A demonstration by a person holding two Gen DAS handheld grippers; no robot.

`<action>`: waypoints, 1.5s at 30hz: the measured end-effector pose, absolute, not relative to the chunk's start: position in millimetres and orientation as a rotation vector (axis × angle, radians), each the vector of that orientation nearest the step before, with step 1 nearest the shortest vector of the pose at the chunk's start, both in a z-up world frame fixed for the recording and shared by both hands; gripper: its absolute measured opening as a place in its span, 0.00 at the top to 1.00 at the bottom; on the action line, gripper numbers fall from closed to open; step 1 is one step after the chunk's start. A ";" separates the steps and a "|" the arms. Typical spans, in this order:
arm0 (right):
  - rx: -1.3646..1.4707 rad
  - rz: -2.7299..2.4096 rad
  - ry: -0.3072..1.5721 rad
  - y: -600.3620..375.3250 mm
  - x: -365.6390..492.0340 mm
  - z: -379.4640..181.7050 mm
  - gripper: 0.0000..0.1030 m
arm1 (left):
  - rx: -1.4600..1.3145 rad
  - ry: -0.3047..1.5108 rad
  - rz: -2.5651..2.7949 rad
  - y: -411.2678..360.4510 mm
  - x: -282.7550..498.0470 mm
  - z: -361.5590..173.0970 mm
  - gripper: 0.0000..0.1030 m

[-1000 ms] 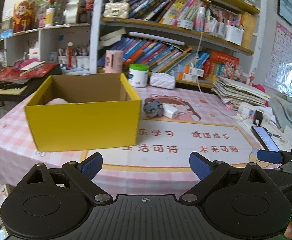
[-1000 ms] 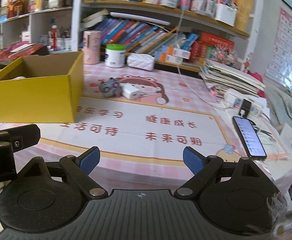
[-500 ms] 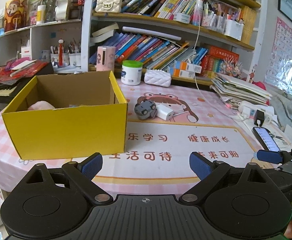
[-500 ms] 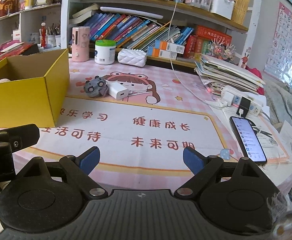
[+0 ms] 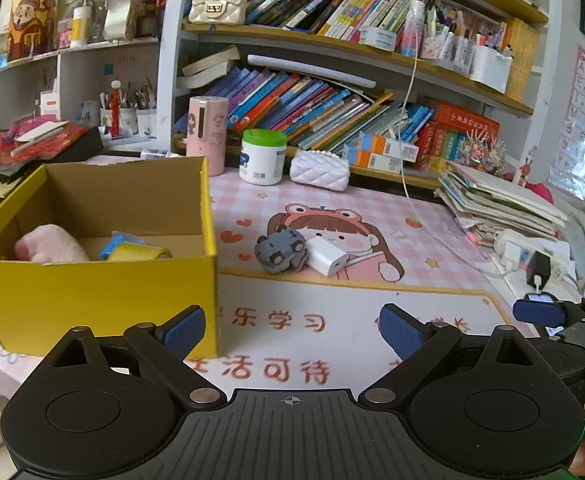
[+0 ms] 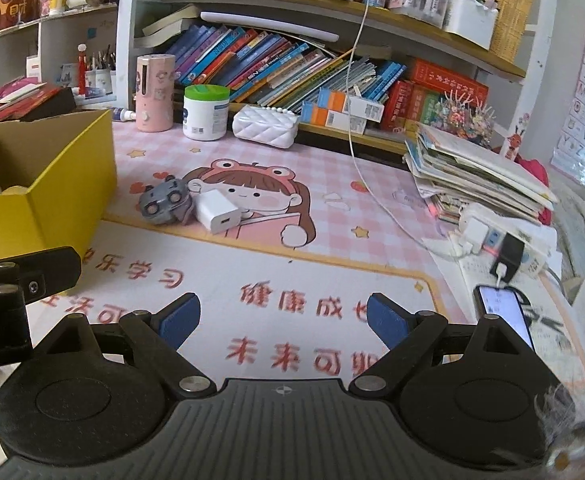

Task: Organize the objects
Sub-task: 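Move both open tools toward the grey toy car and white charger, then grasp the grey toy car with the left tool while the right tool grasps the white charger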

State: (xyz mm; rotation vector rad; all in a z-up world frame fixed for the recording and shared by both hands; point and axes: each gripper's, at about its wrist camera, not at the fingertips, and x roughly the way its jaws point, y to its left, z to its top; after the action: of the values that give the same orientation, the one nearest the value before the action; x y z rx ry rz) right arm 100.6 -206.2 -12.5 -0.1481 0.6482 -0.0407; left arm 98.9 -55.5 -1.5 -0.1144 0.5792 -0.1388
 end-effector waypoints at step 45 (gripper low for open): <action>-0.117 0.216 0.732 -266.4 231.6 -39.2 0.21 | -0.076 0.579 0.081 -121.6 198.8 0.0 0.11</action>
State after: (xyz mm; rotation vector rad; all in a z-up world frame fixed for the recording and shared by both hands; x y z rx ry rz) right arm 231.6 -266.4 -39.2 -0.1166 0.7316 0.2159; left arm 198.8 -121.6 0.0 -0.0757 0.5788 0.0809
